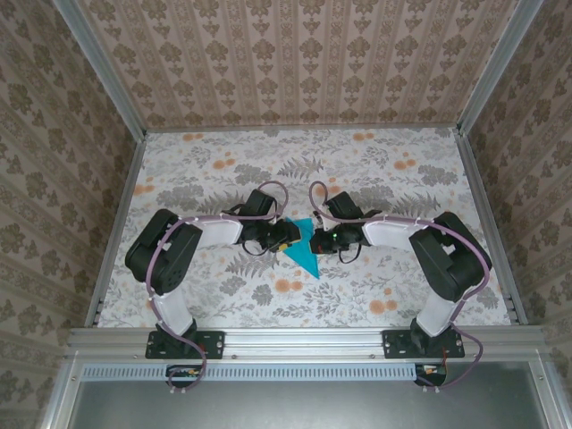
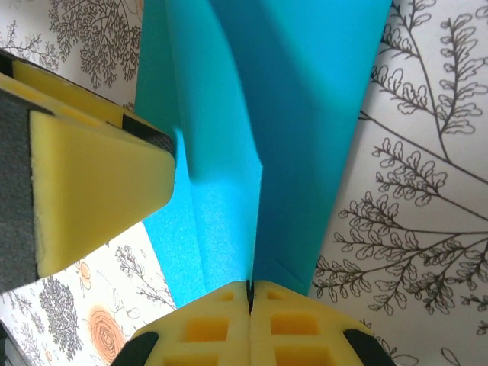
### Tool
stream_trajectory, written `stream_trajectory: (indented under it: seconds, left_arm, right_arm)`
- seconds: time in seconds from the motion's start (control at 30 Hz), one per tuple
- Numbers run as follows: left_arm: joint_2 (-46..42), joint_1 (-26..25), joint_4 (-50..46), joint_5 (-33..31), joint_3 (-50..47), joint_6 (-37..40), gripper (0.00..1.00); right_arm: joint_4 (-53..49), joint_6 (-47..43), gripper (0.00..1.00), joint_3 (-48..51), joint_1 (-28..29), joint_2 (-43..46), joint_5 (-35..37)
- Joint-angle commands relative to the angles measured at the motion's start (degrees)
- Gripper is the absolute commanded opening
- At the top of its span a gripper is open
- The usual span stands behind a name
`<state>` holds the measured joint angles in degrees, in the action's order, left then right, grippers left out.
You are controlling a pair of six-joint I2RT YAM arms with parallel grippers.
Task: Fold a paper plane with a square sheet of paper (fold left side to right side)
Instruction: Fourth fold the wing at the center of the table.
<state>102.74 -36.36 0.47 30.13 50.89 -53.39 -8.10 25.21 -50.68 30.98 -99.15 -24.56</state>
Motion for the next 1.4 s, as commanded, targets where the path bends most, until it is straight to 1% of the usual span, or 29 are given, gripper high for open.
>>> stream_trajectory:
  seconds: [0.0,0.33,0.67,0.97,1.37]
  left_arm:
    - [1.7,0.0,-3.6,-2.0,0.4,0.2,0.43]
    - [1.9,0.0,-3.6,-1.8,0.4,0.3,0.43]
    - [2.0,0.0,-3.8,-2.1,0.4,0.2,0.43]
    - [2.0,0.1,-4.1,-2.0,0.8,0.4,0.43]
    - [2.1,0.1,-4.6,-2.0,1.1,0.5,0.43]
  right_arm:
    - [-1.9,-1.3,0.03,-1.6,0.2,-1.3,1.4]
    - [-3.4,-1.8,0.02,-2.4,0.4,-2.9,2.3]
    - [-2.3,-1.4,0.03,-1.2,0.4,0.1,2.2]
    - [-2.4,-1.4,0.02,-0.5,0.4,-0.3,2.7]
    - [-1.4,-0.5,0.02,1.1,0.8,0.3,1.4]
